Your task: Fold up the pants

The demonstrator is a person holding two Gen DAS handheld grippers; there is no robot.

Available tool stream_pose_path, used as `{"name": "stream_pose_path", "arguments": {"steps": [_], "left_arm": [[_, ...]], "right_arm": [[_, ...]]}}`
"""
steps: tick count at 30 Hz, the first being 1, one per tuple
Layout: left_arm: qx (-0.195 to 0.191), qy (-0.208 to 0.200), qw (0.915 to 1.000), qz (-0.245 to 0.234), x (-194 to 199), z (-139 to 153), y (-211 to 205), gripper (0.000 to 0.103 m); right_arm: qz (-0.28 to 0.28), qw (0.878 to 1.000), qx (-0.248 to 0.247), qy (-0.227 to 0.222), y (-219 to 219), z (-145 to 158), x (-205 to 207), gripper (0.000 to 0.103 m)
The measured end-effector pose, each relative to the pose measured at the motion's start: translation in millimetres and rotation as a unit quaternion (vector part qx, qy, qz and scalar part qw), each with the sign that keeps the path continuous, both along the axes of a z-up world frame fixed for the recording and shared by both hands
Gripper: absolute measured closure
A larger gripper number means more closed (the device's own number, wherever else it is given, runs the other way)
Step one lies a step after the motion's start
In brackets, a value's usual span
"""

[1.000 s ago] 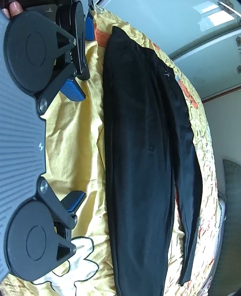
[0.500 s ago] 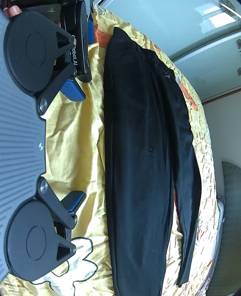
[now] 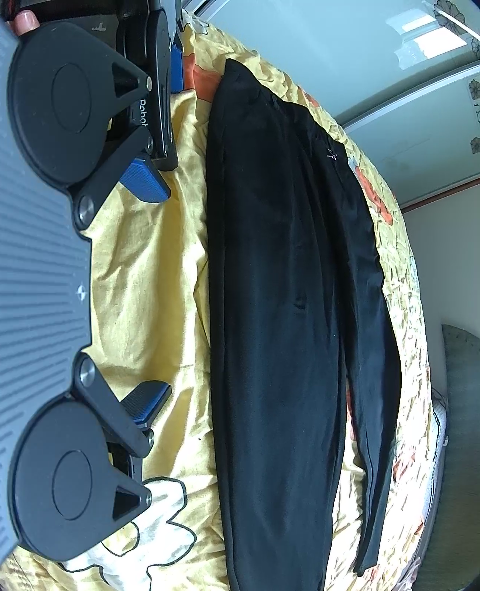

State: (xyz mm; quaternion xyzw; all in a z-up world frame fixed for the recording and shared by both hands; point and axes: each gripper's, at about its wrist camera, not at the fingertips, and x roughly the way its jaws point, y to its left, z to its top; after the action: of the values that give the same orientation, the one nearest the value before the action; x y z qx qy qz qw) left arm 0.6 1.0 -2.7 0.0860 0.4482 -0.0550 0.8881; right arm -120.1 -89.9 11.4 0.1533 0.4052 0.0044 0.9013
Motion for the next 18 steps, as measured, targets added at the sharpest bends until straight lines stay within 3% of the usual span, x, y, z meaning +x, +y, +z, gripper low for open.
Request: {"name": "stream_pose_path", "arguments": {"steps": [18], "left_arm": [[0.0, 0.005, 1.0, 0.0, -0.3, -1.8, -1.8, 0.006]], "right_arm": [[0.012, 1.0, 0.007, -0.007, -0.1, 0.6, -1.3, 0.0]]}}
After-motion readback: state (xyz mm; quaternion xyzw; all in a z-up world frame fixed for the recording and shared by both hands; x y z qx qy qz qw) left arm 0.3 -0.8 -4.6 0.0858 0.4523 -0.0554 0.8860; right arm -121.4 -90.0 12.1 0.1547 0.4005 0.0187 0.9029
